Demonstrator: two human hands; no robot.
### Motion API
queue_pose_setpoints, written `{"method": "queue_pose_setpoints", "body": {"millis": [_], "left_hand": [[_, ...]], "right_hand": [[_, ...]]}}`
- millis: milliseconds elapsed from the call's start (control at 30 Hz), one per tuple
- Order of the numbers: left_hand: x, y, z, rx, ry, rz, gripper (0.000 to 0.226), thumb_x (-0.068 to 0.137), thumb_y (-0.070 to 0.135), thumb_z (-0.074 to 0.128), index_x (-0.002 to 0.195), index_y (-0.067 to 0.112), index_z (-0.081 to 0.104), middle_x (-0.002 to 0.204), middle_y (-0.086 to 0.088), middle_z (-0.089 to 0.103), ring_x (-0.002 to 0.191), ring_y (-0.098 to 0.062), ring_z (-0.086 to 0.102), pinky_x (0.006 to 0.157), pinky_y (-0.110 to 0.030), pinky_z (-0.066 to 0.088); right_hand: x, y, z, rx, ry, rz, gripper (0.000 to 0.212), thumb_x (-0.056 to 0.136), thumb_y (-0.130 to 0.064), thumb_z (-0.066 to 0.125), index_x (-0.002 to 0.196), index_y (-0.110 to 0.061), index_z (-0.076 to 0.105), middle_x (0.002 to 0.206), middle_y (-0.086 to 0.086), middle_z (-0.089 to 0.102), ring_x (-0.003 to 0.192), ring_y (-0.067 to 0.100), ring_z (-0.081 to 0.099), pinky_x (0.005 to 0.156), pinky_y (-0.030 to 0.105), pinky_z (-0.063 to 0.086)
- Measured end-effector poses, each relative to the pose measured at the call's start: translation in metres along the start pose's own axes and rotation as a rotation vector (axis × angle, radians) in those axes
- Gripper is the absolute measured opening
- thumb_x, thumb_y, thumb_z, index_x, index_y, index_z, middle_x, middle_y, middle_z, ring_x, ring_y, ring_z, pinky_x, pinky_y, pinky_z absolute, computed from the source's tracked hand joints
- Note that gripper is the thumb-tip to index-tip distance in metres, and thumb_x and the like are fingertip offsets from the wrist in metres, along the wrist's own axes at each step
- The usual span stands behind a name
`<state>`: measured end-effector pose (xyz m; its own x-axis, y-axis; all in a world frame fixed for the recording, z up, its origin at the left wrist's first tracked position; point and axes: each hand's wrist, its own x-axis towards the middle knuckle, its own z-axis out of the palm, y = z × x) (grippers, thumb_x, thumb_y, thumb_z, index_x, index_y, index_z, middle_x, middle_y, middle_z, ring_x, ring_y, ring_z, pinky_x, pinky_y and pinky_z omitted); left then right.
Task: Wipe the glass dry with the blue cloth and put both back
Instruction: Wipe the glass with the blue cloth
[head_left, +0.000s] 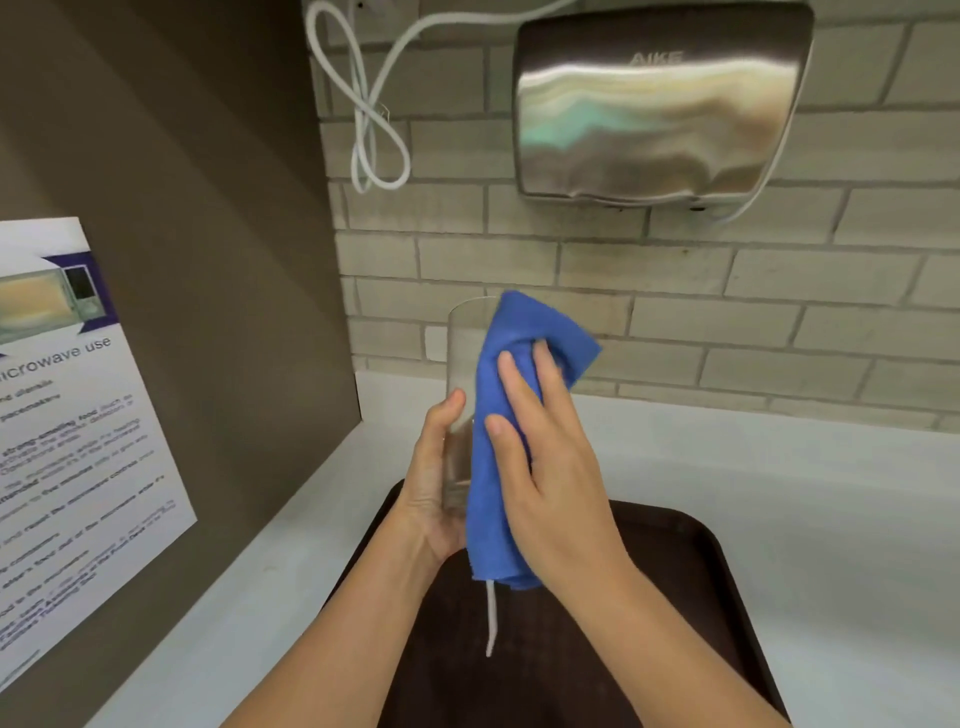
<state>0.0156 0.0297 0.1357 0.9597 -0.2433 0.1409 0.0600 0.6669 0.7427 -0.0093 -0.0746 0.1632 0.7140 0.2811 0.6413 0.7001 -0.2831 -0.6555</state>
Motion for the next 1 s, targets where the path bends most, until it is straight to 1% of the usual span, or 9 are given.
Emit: {"method": "queue_pose_setpoints", "body": {"millis": [100,200,267,400,533,667,800,900,1000], "left_hand": [[0.003,-0.002,0.001,0.005,-0.006,-0.001,0.052,0.055,0.047,0.076,0.098,0.018,0.074,0.093,-0.005,0.076,0.088,-0.02,0.071,0.076,-0.034,0.058],[0.004,-0.005,-0.002,-0.019,-0.004,-0.046,0.069,0.046,0.048,0.081,0.104,0.013,0.071,0.097,-0.011,0.074,0.087,-0.026,0.07,0.078,-0.039,0.057],[0.005,-0.005,-0.003,0.013,0.028,-0.026,0.076,0.042,0.046,0.084,0.108,0.013,0.068,0.097,-0.011,0.073,0.084,-0.027,0.07,0.074,-0.041,0.058],[0.009,-0.005,-0.001,0.252,0.15,0.105,0.048,0.055,0.041,0.074,0.099,0.022,0.071,0.091,-0.006,0.075,0.083,-0.023,0.07,0.067,-0.035,0.057],[0.01,-0.01,-0.003,0.403,0.193,0.17,0.051,0.061,0.042,0.071,0.109,0.025,0.067,0.099,-0.005,0.074,0.093,-0.022,0.069,0.07,-0.029,0.056],[0.008,-0.011,-0.001,0.419,0.131,0.147,0.048,0.061,0.046,0.069,0.108,0.037,0.066,0.102,0.001,0.074,0.094,-0.018,0.069,0.072,-0.028,0.056],[0.007,-0.005,0.009,0.526,0.316,0.243,0.079,0.059,0.049,0.072,0.13,0.029,0.044,0.115,-0.005,0.067,0.099,-0.018,0.068,0.083,-0.035,0.054],[0.003,-0.004,0.019,0.661,0.445,0.29,0.061,0.065,0.053,0.07,0.114,0.028,0.044,0.115,-0.006,0.062,0.097,-0.019,0.066,0.086,-0.037,0.054],[0.003,-0.001,0.027,0.912,0.513,0.301,0.057,0.076,0.053,0.06,0.124,0.028,0.041,0.12,0.002,0.053,0.103,-0.012,0.057,0.088,-0.031,0.049]], "right_hand": [[0.032,-0.003,-0.008,-0.112,0.009,-0.045,0.045,0.094,-0.024,0.039,0.137,-0.026,0.028,0.15,-0.014,0.005,0.137,0.001,-0.002,0.101,0.003,-0.002],[0.055,0.003,-0.017,0.116,0.063,0.142,0.044,0.093,-0.027,0.039,0.136,-0.028,0.03,0.153,-0.005,0.017,0.138,0.006,0.015,0.099,0.008,0.013],[0.054,0.01,-0.017,0.314,0.114,0.294,0.043,0.093,-0.031,0.038,0.136,-0.03,0.03,0.149,-0.003,0.031,0.131,0.008,0.031,0.103,0.018,0.025],[0.03,0.025,-0.006,0.507,0.111,0.502,0.041,0.093,-0.033,0.036,0.134,-0.027,0.037,0.137,0.006,0.049,0.119,0.021,0.05,0.105,0.041,0.04],[0.011,0.029,-0.003,0.584,0.14,0.532,0.038,0.093,-0.033,0.035,0.131,-0.03,0.04,0.125,0.0,0.057,0.103,0.01,0.059,0.091,0.029,0.049],[0.007,0.026,-0.008,0.531,0.153,0.516,0.04,0.092,-0.038,0.036,0.131,-0.036,0.037,0.132,-0.003,0.052,0.111,0.013,0.055,0.099,0.037,0.046],[0.013,0.022,-0.011,0.515,0.187,0.484,0.041,0.093,-0.035,0.036,0.134,-0.034,0.033,0.139,-0.003,0.045,0.117,0.013,0.05,0.097,0.029,0.043],[0.015,0.02,-0.009,0.548,0.21,0.509,0.042,0.094,-0.031,0.036,0.135,-0.032,0.031,0.138,0.002,0.045,0.117,0.017,0.051,0.1,0.037,0.044],[0.012,0.016,-0.005,0.551,0.229,0.495,0.042,0.094,-0.03,0.035,0.136,-0.034,0.028,0.139,0.002,0.044,0.118,0.017,0.05,0.102,0.041,0.043]]}}
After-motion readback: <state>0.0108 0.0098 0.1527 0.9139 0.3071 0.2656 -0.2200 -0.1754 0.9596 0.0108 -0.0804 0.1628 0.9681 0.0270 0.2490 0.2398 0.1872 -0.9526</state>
